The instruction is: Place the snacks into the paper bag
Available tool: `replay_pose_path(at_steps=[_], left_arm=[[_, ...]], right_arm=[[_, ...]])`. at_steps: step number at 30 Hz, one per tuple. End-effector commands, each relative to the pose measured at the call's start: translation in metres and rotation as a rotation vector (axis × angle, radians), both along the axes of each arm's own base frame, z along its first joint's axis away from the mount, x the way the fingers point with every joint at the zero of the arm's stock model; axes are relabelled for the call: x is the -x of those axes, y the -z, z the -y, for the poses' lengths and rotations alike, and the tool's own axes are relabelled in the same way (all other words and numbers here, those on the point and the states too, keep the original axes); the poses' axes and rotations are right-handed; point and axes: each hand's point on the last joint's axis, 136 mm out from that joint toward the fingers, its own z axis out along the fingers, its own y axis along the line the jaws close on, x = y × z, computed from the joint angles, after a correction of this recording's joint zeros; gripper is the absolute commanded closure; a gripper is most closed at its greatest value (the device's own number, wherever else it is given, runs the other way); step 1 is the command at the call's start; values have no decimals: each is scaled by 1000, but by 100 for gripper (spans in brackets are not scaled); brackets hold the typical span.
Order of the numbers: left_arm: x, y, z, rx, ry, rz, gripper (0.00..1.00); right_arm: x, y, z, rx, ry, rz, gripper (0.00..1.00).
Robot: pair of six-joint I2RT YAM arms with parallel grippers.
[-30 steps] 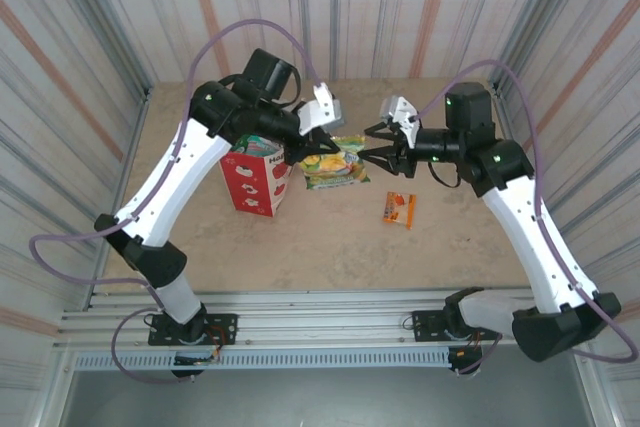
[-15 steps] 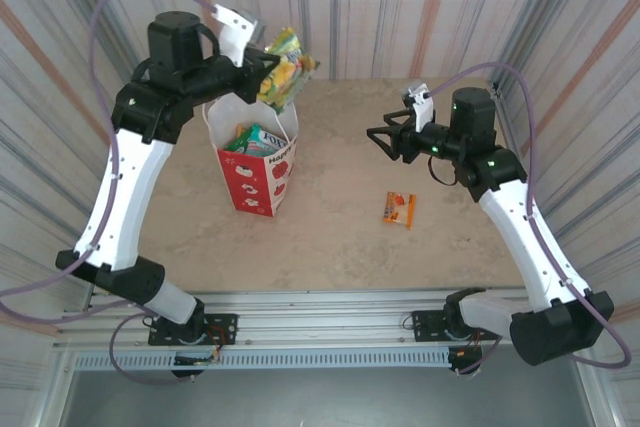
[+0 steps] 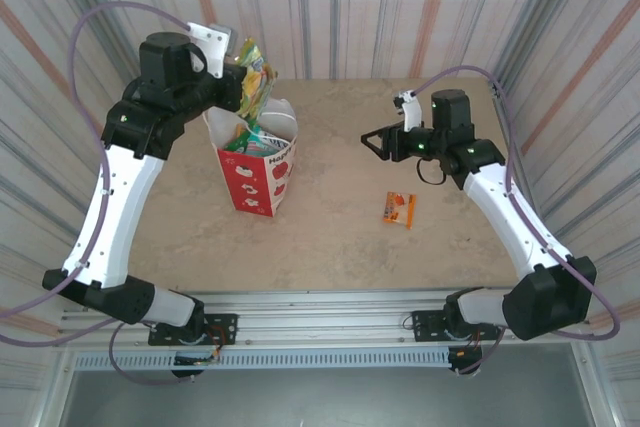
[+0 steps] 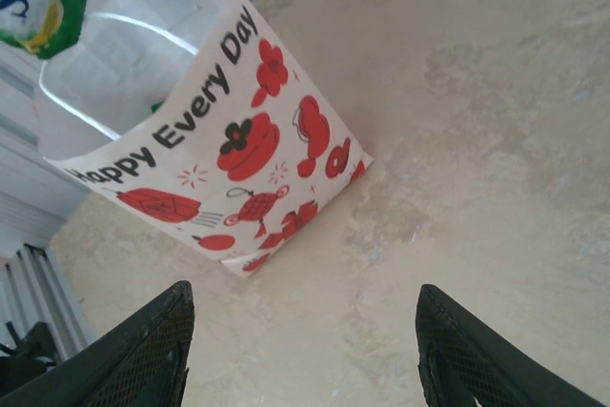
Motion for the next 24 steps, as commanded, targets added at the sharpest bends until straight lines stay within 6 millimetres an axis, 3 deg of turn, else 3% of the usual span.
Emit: replay_pose_path(at_steps=[1,8,12,15,19,24], left_arm=[[11,-20,-18,34,-59,55,100],[23,-83,-14,154,10,240,100],[18,-96,-25,150,-55,272,100],[12,-82,-34,117,-114,228,100],[8,-50,-37,77,-139,128,100],[0,3,-22,57,-83,-60,100]], right_arm=[[2,12,-4,-4,12,-82,38],[-2,16,-11,-8,8,-114,38],[-5,20,-12,0,19,-135,38],[-6,25,-10,17,38,-163,38],[-6,34,-8,29,54,-204,38],[-8,38,-11,18,58,-249,38]])
